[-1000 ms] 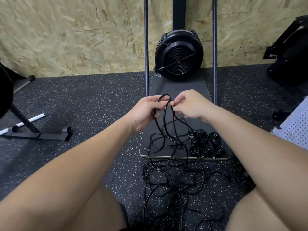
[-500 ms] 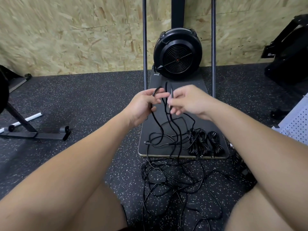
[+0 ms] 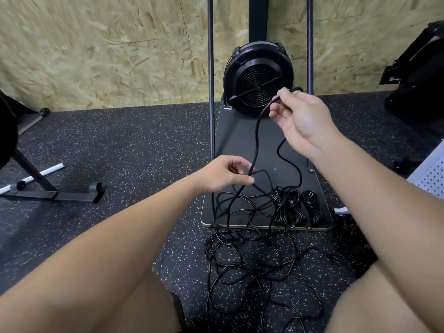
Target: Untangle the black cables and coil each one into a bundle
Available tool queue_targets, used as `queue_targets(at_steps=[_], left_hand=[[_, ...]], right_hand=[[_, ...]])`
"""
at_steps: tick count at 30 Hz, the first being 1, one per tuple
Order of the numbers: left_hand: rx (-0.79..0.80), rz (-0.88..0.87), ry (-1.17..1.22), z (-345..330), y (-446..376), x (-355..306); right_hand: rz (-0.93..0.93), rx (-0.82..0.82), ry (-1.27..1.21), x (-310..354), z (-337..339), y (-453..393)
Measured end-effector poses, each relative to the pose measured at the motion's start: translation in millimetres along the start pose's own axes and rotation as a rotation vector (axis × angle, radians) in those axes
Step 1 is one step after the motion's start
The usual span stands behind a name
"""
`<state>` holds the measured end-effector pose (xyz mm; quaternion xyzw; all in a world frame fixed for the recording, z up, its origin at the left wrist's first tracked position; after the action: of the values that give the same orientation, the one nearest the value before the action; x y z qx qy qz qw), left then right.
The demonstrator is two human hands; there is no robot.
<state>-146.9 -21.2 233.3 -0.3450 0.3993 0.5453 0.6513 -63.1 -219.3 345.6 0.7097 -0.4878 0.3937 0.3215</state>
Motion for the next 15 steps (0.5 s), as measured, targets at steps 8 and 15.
queue_targets(at_steps=[8, 15], left_hand=[[0.024, -0.02, -0.062, 6, -6, 12], [-0.213, -0.04, 0.03, 30, -12, 3]], right_hand=[[0.0, 0.01, -0.061, 1, 8, -4], [-0.25, 0.117, 0.625, -37, 20, 1]])
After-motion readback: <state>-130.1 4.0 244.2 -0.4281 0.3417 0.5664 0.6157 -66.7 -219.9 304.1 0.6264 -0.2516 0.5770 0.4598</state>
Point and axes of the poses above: each hand's wrist, its own y-axis away from the middle knuckle, its own z-axis out of the back of the hand, x = y × z, the point moved 4 cm from there along -y, towards the middle knuckle, and after that the axes turned 8 degrees about -z, right-handed, at the moved point
